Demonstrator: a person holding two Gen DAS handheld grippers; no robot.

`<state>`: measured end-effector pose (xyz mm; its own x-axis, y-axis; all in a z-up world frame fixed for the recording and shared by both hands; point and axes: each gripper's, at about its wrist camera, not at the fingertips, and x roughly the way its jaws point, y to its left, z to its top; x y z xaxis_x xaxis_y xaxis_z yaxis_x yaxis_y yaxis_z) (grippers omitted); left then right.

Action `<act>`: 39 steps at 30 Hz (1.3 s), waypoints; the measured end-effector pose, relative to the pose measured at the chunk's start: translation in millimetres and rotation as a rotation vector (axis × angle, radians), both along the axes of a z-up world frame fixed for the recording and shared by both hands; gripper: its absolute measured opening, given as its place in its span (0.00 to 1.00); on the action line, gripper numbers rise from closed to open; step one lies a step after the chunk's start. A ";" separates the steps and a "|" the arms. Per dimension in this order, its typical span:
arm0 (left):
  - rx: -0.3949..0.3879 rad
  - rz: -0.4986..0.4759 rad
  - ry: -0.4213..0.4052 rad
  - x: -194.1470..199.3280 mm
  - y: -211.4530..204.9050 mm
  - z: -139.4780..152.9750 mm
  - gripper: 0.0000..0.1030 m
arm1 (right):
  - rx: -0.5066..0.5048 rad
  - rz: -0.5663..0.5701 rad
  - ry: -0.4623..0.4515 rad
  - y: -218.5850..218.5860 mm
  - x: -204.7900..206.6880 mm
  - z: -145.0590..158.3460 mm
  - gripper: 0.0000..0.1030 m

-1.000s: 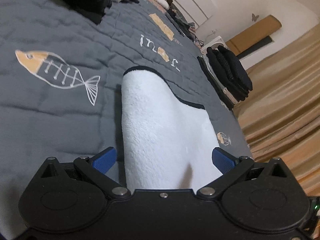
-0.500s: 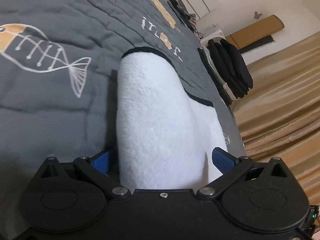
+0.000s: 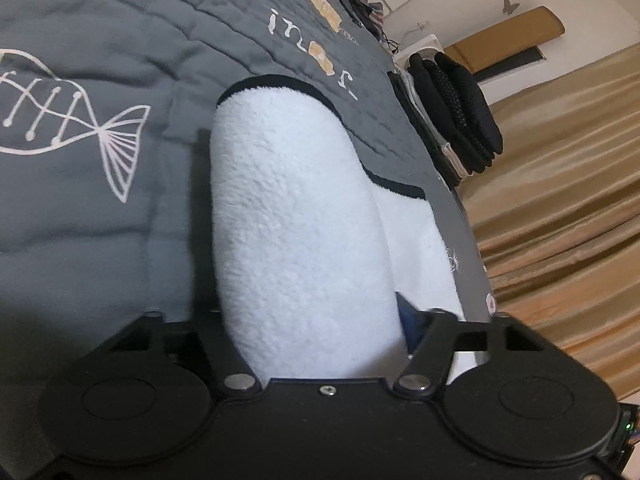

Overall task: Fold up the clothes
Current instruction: 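Lift the pinched blanket edge upward with the left gripper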

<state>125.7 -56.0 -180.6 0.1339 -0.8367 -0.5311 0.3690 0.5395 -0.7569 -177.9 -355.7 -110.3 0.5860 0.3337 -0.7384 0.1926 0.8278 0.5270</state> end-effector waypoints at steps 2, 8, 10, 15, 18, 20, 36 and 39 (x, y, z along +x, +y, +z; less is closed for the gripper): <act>-0.003 -0.004 -0.056 -9.2 1.6 3.5 0.42 | 0.002 -0.002 -0.011 0.0 0.5 1.1 0.59; -0.019 -0.001 -0.063 -12.2 4.4 5.1 0.39 | 0.012 0.018 -0.015 2.6 3.7 -0.2 0.59; -0.014 0.000 -0.029 -7.9 2.4 1.8 0.44 | 0.017 0.023 -0.014 3.7 4.1 -0.8 0.59; 0.004 -0.014 -0.038 -5.9 -3.1 0.3 0.43 | 0.019 0.030 -0.014 7.3 4.2 -1.2 0.59; 0.011 -0.019 -0.066 -8.3 -3.1 2.0 0.39 | 0.021 0.033 -0.015 8.9 4.0 -0.8 0.60; 0.011 -0.021 -0.079 -9.5 -2.5 2.6 0.38 | 0.022 0.033 -0.015 8.5 4.2 -1.2 0.60; 0.029 -0.008 -0.066 -8.5 -3.8 -0.9 0.43 | 0.119 0.018 -0.005 -18.0 -1.7 -25.2 0.86; 0.027 -0.008 -0.066 -8.5 -3.5 -1.4 0.43 | 0.213 0.027 -0.001 -22.9 1.3 -35.0 0.95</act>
